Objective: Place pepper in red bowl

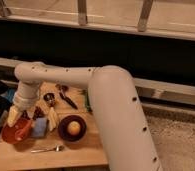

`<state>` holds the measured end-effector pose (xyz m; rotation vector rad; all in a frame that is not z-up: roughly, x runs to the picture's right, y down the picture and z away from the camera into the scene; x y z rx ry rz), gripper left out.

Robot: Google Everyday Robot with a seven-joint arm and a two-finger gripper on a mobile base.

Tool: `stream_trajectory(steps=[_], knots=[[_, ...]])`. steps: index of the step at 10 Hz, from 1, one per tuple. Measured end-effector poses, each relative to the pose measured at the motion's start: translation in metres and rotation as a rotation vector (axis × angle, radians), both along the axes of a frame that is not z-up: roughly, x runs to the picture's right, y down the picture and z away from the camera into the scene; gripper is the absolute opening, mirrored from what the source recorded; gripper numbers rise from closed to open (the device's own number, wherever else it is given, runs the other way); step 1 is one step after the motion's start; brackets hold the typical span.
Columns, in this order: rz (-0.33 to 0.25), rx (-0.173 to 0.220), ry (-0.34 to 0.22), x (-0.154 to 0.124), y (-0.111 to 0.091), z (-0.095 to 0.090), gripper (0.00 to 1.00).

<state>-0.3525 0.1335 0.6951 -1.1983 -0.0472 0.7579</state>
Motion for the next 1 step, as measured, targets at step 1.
stream_trajectory(steps=[1], knots=[[0.002,0.001,0.0,0.0003,-0.0009,-0.0001,0.63]])
